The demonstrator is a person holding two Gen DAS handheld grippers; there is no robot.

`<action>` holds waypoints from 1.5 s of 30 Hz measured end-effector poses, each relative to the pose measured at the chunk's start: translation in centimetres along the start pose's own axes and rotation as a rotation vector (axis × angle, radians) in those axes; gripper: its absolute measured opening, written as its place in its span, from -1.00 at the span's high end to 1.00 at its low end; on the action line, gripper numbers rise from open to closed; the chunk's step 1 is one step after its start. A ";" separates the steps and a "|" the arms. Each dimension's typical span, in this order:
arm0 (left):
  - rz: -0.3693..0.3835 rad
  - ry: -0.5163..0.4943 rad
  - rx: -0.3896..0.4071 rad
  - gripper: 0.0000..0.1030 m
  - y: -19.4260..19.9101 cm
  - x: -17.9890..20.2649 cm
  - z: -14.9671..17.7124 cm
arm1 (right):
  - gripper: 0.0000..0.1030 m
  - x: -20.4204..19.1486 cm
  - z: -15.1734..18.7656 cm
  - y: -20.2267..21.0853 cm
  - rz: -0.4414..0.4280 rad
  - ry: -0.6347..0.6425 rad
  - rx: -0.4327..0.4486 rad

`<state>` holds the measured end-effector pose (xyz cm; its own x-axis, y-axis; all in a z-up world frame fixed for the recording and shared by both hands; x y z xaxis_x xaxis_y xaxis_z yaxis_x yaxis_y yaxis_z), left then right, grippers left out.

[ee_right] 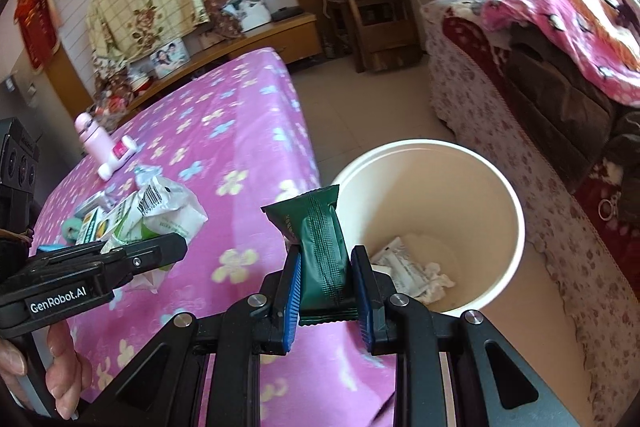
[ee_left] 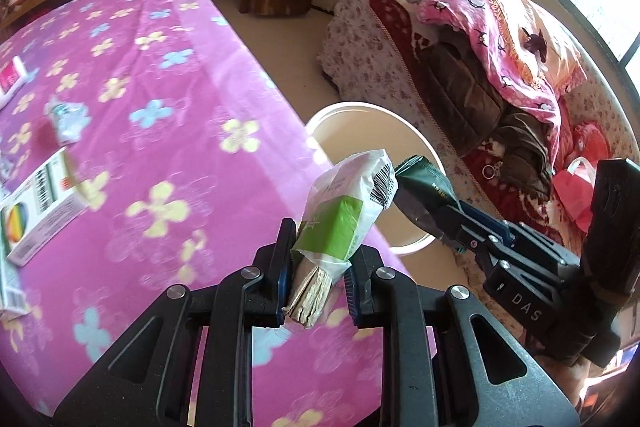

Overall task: Collect trash
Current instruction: 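Carry the tissue packet and dark green wrapper over the white bucket with both grippers, then open both grippers to drop the packet and wrapper into the bucket, then move both tools back over the table toward the remaining trash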

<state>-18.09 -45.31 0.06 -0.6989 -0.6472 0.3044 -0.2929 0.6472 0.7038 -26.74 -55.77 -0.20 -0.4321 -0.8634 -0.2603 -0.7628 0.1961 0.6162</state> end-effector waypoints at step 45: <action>-0.098 0.021 0.045 -0.07 -1.8 -2.2 -0.8 | 0.03 2.4 0.7 -3.0 0.091 -0.070 -0.035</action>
<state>-15.44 -45.38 -1.36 -0.6515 -0.7167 0.2490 -0.3891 0.5973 0.7013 -25.80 -58.10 -3.16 -0.5323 -0.8080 -0.2525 -0.7021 0.2548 0.6649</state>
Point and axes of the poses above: each gripper's, at about its wrist camera, not at the fingertips, and y roughly against the way its jaws point, x to its right, z to its underside, the point moved 8 cm from there along -y, roughly the way its jaws point, and after that the axes turned 10 degrees about x, right-handed, at the moved point
